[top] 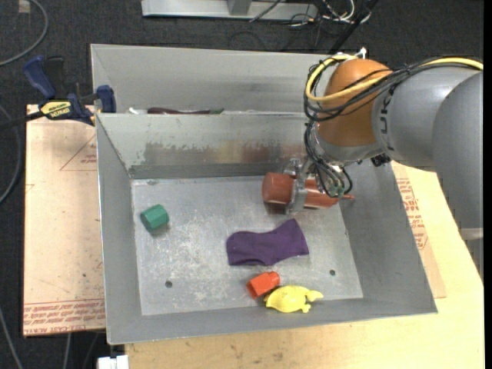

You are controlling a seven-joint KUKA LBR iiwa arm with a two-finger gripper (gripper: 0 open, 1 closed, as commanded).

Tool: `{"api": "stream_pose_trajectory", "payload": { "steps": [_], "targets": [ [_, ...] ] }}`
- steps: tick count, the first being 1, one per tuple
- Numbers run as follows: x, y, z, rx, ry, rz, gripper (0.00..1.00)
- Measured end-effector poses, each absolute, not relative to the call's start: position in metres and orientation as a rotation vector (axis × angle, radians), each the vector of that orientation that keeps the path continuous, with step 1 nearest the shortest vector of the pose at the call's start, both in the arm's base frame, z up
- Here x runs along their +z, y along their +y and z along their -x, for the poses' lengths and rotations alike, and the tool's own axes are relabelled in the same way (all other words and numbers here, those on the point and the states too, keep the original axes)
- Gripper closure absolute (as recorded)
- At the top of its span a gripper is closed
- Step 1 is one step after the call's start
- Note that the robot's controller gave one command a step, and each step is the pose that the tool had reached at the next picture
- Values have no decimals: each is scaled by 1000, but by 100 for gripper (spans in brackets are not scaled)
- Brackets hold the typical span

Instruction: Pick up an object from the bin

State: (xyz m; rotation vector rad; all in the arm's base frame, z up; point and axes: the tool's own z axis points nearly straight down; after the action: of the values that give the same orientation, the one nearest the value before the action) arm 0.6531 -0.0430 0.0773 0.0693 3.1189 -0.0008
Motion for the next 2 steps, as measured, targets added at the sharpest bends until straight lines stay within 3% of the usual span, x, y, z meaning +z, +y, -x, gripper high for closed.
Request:
{"api": "stream_pose_trajectory", "payload": {
  "steps": [2],
  "targets": [
    [98,-43,-654,0,3117,-70,100]
  ]
}}
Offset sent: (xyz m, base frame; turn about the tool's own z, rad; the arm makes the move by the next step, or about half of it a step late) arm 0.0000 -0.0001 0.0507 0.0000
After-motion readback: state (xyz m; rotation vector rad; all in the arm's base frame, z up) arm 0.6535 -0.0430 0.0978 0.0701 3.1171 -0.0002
